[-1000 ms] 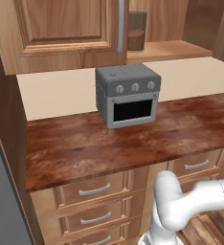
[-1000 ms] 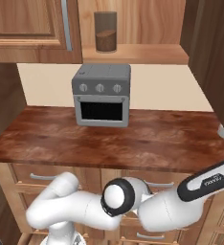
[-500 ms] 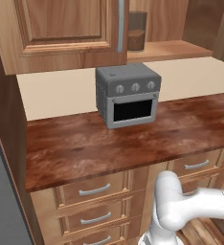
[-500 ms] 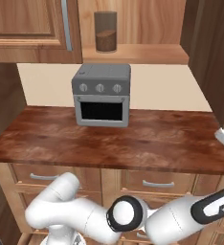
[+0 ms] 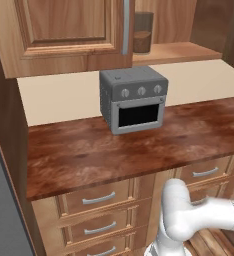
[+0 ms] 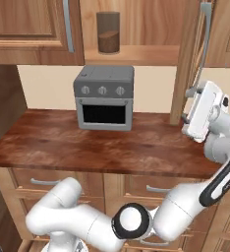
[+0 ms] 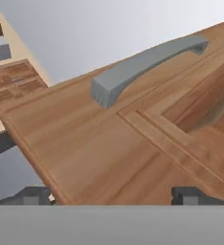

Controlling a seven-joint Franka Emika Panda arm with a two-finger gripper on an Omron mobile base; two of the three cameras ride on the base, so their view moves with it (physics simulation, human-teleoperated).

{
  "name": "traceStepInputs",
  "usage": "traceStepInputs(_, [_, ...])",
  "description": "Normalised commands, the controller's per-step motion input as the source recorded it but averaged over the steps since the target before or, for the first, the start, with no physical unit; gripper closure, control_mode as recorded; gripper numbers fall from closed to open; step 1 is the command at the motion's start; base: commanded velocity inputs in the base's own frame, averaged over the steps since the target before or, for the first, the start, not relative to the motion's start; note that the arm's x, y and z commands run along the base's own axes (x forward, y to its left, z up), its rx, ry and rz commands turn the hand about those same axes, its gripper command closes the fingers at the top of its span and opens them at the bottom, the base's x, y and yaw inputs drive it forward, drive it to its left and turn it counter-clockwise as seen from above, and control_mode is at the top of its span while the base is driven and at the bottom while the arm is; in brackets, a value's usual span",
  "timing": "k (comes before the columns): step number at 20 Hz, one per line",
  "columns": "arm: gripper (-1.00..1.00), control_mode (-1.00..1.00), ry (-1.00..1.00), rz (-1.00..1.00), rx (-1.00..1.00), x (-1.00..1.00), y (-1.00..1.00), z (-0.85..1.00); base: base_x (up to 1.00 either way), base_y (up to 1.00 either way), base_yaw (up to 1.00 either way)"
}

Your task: Pick the jar and jar from the dining table and place them in the open cabinet. Close the cabinet after placing the objects.

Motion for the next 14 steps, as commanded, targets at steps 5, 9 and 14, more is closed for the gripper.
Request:
traceStepInputs(5, [-1.00,-1.00,-0.32,0.06,-0.68,0.03,1.00,1.00,0.00,0.00,0.00])
traceStepInputs(9, [-1.00,-1.00,-0.11,-0.08,-0.64,0.00,1.00,0.73,0.00,0.00,0.00])
traceStepInputs(14, [-1.00,-1.00,-0.01,-0.61,-0.19,0.06,0.66,0.00,0.00,0.00,0.00])
